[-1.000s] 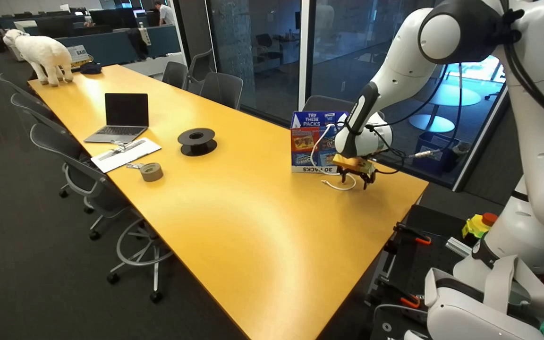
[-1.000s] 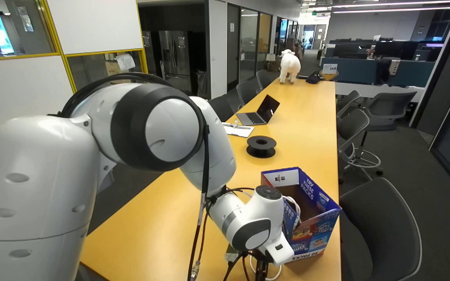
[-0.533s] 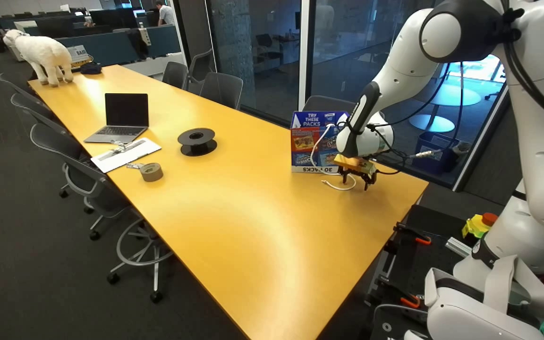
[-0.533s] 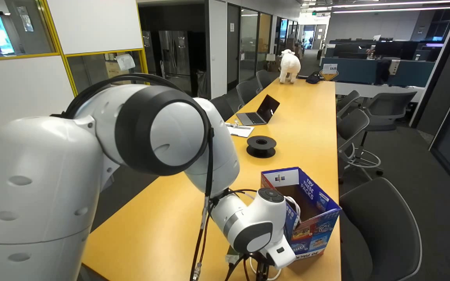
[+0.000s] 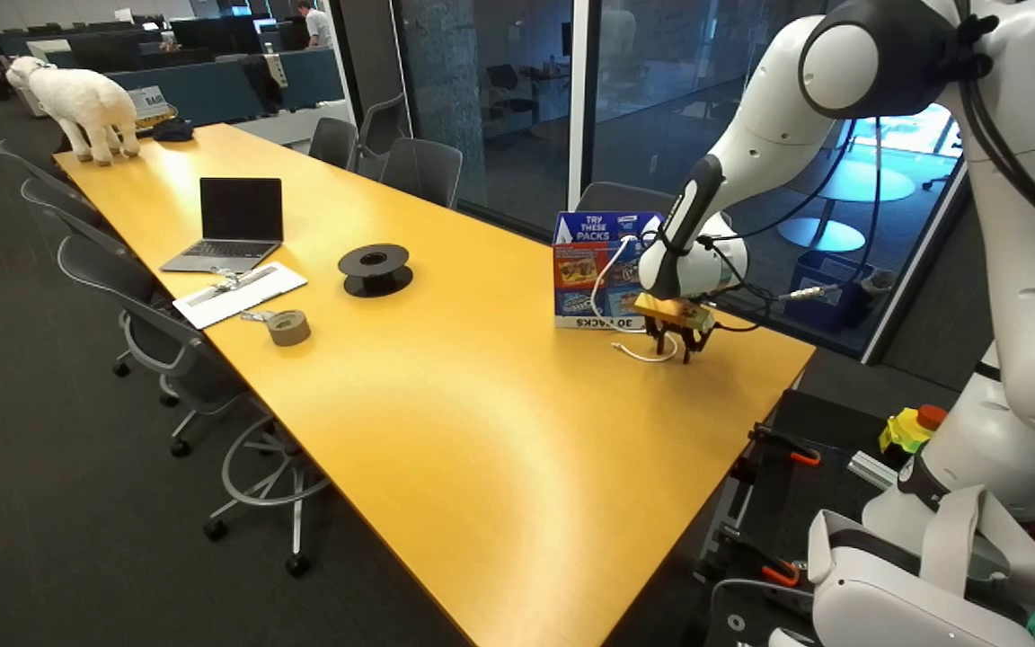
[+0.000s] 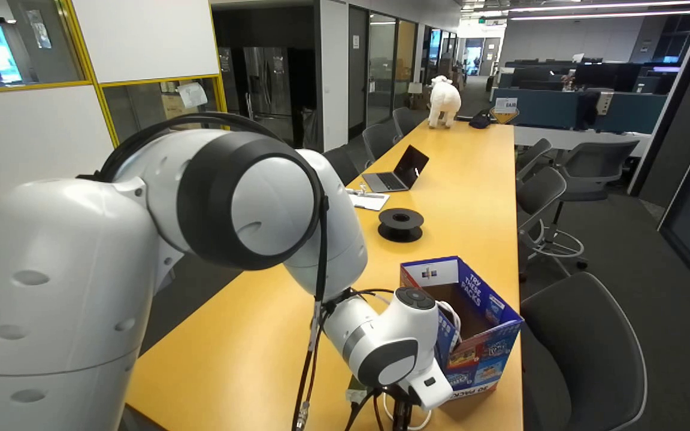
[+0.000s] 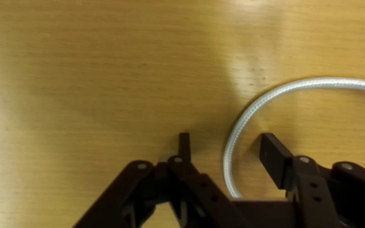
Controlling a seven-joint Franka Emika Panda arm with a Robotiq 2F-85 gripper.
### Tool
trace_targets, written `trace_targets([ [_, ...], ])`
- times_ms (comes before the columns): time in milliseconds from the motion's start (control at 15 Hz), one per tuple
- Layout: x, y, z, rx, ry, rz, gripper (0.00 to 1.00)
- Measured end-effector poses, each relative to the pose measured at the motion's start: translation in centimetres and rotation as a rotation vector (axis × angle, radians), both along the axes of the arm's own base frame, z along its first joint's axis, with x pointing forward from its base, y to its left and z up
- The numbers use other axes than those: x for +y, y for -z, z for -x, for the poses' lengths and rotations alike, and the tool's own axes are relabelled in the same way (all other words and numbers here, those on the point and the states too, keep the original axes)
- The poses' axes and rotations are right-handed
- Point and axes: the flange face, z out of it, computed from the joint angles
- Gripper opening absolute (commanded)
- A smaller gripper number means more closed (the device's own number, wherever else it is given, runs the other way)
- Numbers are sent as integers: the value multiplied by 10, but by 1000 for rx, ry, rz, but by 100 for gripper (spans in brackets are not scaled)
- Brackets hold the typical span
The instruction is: Put the ropes in the carton box
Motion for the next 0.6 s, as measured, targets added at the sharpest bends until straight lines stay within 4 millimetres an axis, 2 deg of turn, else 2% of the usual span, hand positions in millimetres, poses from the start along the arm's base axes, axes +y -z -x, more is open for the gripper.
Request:
trace_targets([
  [267,0,-3,-5,-10,-9,3,3],
  [467,0,-3,-6,-13,-16,-1,0],
  [600,0,-3,-6,-14,-19,-3,3],
])
